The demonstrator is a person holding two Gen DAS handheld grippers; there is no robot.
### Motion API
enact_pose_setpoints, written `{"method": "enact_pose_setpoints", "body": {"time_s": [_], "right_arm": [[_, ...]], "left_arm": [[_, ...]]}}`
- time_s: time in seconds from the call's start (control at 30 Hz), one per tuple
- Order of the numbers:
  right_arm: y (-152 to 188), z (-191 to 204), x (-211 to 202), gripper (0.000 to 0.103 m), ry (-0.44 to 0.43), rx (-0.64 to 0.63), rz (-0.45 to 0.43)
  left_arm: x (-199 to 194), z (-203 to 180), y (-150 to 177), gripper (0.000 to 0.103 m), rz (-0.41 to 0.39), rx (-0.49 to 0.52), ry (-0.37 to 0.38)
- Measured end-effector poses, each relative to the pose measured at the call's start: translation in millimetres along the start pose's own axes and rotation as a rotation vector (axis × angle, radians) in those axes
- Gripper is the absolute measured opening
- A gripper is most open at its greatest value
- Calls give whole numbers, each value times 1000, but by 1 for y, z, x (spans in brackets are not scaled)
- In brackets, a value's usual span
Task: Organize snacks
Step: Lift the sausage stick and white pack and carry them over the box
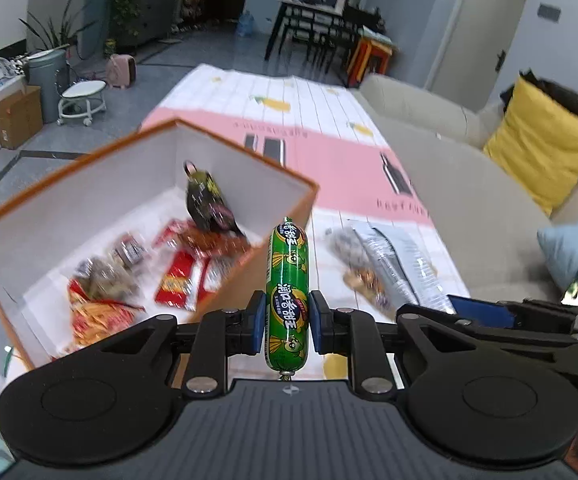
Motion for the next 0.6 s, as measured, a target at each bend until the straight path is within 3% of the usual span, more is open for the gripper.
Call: {"method": "enact_pose_setpoints", "body": {"time_s": [0.37, 0.6], "right_arm": [[-60, 70, 8, 43, -76, -154, -45], [-94, 111, 41, 43, -71, -278, -29]], "left_arm": [[-16, 63, -40, 24, -28, -113, -85], [-6, 108, -60, 24, 12, -140, -168]]}}
Point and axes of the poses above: each gripper's, at about its wrist camera, not at the fingertips, and x roughly the way its jaws point, z to its left, y to its underside, the point moved 9 cm from there along x, roughly the way its jaws point, and after that the axes turned 10 degrees about z, right-handed, at the moved point
